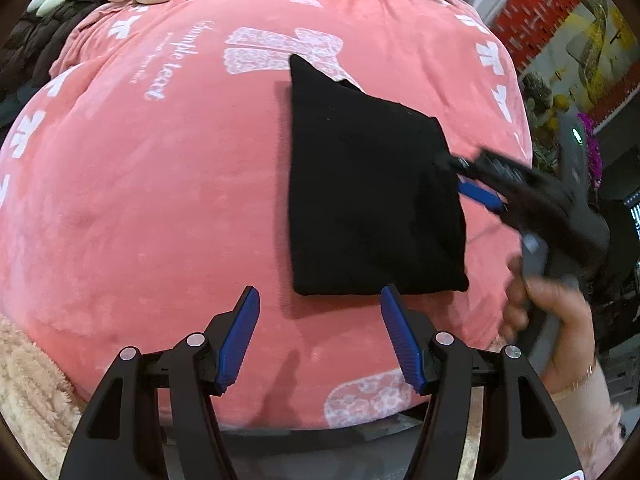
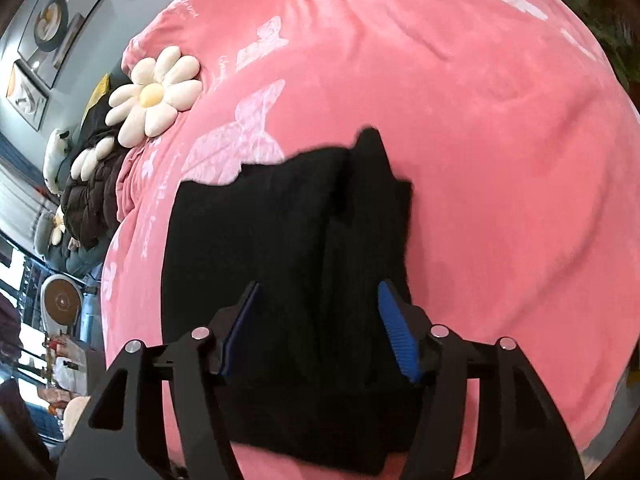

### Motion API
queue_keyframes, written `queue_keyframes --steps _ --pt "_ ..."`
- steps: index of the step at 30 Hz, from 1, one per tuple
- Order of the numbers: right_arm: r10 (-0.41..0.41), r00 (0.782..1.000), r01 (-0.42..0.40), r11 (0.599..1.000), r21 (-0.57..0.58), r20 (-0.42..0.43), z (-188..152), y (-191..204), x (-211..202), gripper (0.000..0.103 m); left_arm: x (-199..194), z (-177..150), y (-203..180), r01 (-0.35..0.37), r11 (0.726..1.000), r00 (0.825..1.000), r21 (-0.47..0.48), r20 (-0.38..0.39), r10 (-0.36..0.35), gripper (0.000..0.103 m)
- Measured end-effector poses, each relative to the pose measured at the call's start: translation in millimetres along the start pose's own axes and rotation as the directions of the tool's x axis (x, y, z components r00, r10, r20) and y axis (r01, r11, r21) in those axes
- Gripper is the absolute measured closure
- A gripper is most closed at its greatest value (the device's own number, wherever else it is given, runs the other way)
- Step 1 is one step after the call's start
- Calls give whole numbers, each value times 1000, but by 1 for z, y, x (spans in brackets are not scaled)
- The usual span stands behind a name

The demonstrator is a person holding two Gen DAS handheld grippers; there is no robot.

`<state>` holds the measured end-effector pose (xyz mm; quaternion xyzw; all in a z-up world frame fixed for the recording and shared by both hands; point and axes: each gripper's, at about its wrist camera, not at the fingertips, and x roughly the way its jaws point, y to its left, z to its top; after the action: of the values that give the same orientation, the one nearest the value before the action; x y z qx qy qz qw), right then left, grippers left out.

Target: Fold small clothes

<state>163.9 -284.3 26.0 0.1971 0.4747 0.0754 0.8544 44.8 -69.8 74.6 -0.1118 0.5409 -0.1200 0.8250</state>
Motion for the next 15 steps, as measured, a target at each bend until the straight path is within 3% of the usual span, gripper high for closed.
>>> queue_keyframes --steps 1,2,5,6,8,11,12,13,14,15 --pt "23 999 -23 1000 5 -34 3 -1 10 73 1 0 -2 2 1000 1000 3 -5 -2 43" --pt "33 998 -33 999 13 -60 6 -3 16 89 3 1 -3 3 1000 1000 6 -11 -3 43" --pt "-4 1000 4 1000 14 13 11 -12 0 97 4 3 -4 10 1000 1000 8 -16 -10 43" --pt "-72 997 71 997 21 7 9 -24 4 97 4 5 -4 12 1000 1000 6 -11 -12 40" --pt "-87 994 91 994 64 -71 4 -44 19 96 8 8 -2 16 1000 1000 4 -3 -16 37" --pt "-9 1000 13 987 162 -24 -5 -62 -6 80 19 16 1 38 999 999 -6 -7 -38 37" --pt "0 1000 0 983 183 4 -10 -63 -21 57 24 21 4 53 998 999 -28 -9 -54 37" --pt "3 1000 -7 980 198 21 -14 -65 -27 24 28 26 7 72 996 997 -54 -12 -73 37" --pt "22 999 -32 975 218 50 -22 -66 -37 14 33 31 11 88 993 996 -83 -14 -90 37" --pt "42 998 -52 973 223 52 -26 -65 -38 12 39 37 15 102 988 994 -113 -14 -105 36"
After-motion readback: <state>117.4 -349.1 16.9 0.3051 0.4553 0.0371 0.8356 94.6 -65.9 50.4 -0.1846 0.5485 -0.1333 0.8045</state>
